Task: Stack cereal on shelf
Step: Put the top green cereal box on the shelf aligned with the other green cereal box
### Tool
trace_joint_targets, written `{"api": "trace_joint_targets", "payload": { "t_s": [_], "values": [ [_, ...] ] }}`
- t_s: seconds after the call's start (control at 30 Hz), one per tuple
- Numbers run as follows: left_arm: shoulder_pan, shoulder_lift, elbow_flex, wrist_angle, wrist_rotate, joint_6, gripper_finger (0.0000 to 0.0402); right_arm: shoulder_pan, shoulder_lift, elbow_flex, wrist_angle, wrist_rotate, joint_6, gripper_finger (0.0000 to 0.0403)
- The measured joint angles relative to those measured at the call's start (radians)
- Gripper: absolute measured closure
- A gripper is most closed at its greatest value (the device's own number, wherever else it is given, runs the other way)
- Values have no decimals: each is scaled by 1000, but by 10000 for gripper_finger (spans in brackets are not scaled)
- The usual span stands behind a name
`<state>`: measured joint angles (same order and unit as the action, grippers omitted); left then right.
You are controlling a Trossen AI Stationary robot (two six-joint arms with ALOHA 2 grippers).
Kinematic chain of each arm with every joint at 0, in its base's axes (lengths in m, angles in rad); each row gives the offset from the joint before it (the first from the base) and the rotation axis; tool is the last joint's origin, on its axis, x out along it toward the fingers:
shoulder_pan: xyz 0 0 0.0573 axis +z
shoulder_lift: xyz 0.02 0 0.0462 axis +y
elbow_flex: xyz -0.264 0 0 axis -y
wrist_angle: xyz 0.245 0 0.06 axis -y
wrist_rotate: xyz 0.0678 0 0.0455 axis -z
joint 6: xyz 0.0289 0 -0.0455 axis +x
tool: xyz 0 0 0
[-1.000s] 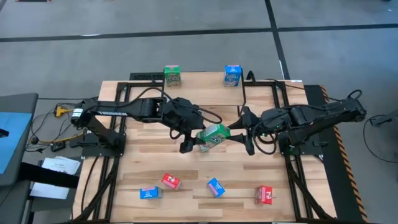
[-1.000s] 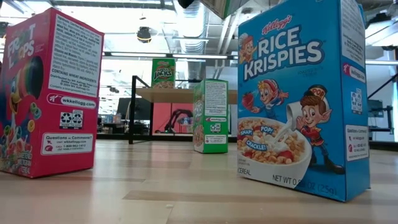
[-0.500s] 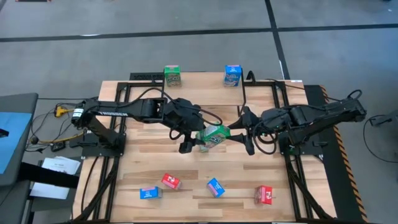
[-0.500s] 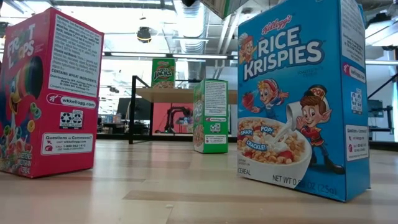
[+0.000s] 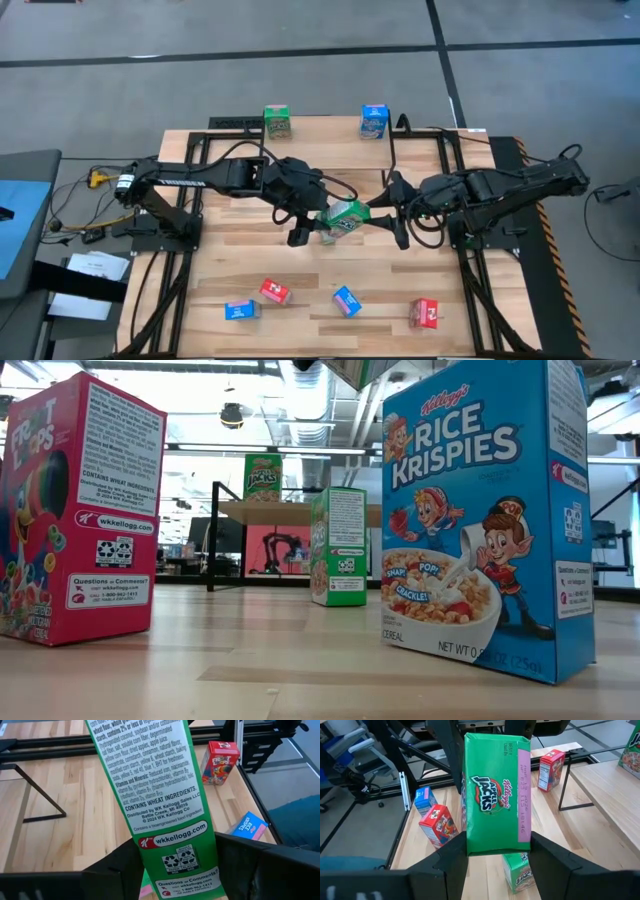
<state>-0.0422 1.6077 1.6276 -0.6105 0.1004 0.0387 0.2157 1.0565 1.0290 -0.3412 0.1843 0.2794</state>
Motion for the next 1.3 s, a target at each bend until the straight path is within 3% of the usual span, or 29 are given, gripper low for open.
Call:
{"api": "trace_joint_targets", "payload": {
  "t_s": [0.93, 1.3],
  "values": [
    [-1, -2, 0, -2, 1, 2, 204, -2, 0, 0, 31, 0, 3, 191],
    [-1, -2, 0, -1, 1, 27, 204, -3, -1, 0, 42, 1, -29, 101]
  ]
}}
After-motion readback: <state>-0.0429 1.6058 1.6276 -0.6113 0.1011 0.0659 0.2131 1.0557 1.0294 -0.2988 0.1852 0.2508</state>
